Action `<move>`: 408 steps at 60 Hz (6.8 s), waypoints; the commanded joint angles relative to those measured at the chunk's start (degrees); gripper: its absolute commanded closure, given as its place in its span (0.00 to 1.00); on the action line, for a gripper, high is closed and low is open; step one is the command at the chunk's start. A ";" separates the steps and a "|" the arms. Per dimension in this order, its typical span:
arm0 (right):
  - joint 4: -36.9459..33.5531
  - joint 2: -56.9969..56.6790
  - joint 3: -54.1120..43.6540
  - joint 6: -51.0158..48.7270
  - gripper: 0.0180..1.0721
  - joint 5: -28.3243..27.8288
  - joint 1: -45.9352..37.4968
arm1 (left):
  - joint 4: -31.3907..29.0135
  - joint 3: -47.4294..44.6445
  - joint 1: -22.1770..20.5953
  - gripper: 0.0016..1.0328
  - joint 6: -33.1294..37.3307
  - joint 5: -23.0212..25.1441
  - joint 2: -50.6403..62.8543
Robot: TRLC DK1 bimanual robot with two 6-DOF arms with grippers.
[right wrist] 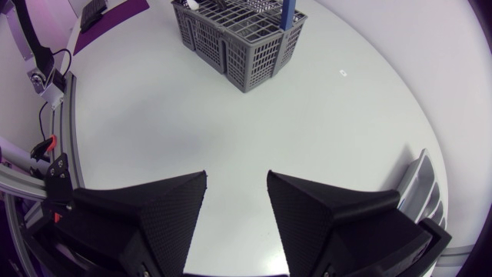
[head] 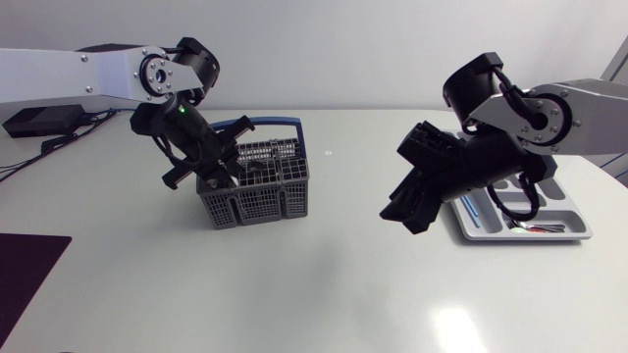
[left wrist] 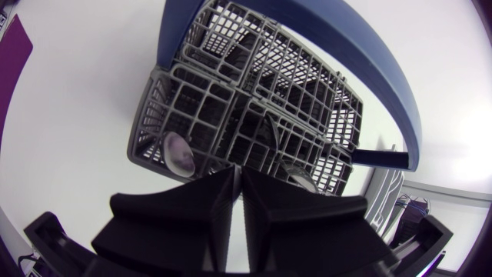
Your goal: Unload the cutlery basket into the drawer organizer.
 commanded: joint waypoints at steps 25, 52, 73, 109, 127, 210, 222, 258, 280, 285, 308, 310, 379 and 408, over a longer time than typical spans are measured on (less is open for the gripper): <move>-0.06 -0.22 -1.21 1.09 0.44 0.66 1.61 | 0.12 0.29 1.06 0.96 0.84 0.27 -2.37; 0.11 -0.66 -2.00 1.26 0.43 0.83 2.57 | 1.53 -2.26 0.36 0.97 1.28 0.36 -9.41; 0.11 -1.71 -2.97 1.62 0.43 1.27 3.63 | 3.29 -4.45 -2.19 0.97 1.28 -2.36 -15.21; 2.31 -7.25 -5.43 2.41 0.43 2.06 3.98 | 4.69 -9.64 -9.22 0.97 9.28 -7.02 -26.46; 2.40 -10.59 -8.59 2.93 0.19 0.48 3.80 | 7.77 -13.33 -12.04 0.97 21.85 3.79 -26.72; 1.70 -11.91 -9.47 -12.97 0.74 -21.84 14.35 | 5.66 -17.02 -27.42 0.97 49.54 25.85 -26.37; 1.70 -11.73 -9.38 -12.89 0.85 -21.84 14.53 | 5.66 -17.11 -27.42 0.97 49.54 26.03 -26.72; 0.82 -12.00 -10.79 -12.18 0.95 -20.79 13.82 | 5.40 -10.87 -21.35 0.03 43.38 26.11 -26.28; -2.87 -13.67 -12.37 -19.04 0.95 -19.82 2.92 | 5.49 -4.72 -8.61 0.04 33.89 19.87 -21.45; -3.84 -13.58 -12.20 -21.59 0.95 -19.82 -1.12 | 5.40 -4.72 -7.64 0.04 34.59 17.59 -20.83; -6.30 -12.52 -11.85 -40.48 0.95 -18.07 -23.44 | 0.74 -2.61 -7.20 0.04 38.29 5.02 -16.79; -6.57 -12.35 -11.67 -41.89 0.95 -17.89 -24.67 | 0.56 -2.61 -7.47 0.04 38.20 4.23 -16.79; 20.86 21.05 1.25 -70.01 0.90 2.24 -53.85 | -8.14 -2.17 -4.83 0.04 33.54 -7.20 -14.15; 27.27 22.54 -1.30 -71.33 0.58 8.21 -53.68 | -13.67 0.82 -3.69 0.04 30.02 -7.81 -12.83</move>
